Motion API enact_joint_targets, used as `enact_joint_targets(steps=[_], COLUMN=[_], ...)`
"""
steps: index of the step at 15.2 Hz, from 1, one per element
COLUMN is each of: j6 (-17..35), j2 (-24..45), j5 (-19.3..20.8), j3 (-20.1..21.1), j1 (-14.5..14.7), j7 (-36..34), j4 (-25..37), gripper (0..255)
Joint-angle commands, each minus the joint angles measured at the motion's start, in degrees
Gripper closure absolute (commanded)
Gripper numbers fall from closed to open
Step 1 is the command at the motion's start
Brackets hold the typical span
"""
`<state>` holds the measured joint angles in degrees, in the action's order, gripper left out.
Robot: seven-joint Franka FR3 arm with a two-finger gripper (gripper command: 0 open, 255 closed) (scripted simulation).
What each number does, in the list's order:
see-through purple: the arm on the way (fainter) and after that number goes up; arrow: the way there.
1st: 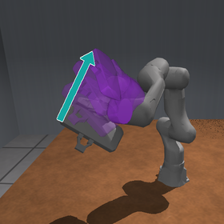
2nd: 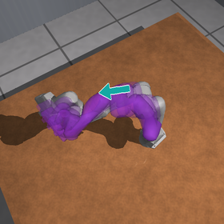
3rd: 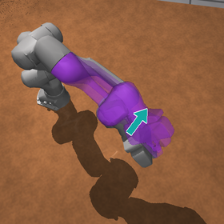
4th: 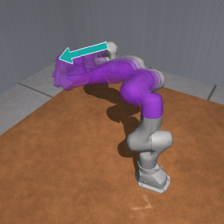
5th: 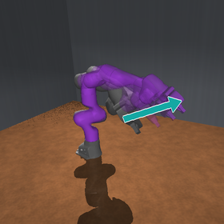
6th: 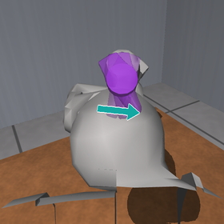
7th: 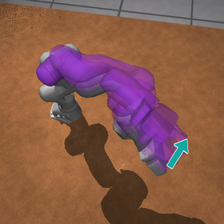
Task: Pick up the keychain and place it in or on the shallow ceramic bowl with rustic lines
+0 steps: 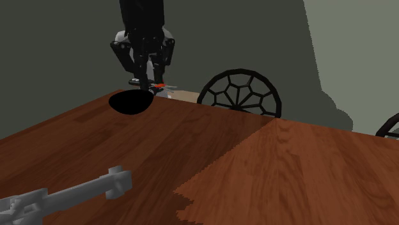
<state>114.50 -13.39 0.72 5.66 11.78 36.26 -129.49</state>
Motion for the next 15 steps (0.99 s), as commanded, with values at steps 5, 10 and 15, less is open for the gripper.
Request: enact_joint_targets(steps=[5, 10, 15], j6=[-1.0, -3.9, 0.4], j2=[-11.9, -23.9, -22.7], j5=[0.5, 2.7, 2.9], j3=[-3.4, -7.3, -7.4], j1=[-1.8, -4.1, -4.2], j7=[5.1, 10.1, 9.9], j4=[-10.7, -19.6, -22.7], gripper=[255, 255, 255])
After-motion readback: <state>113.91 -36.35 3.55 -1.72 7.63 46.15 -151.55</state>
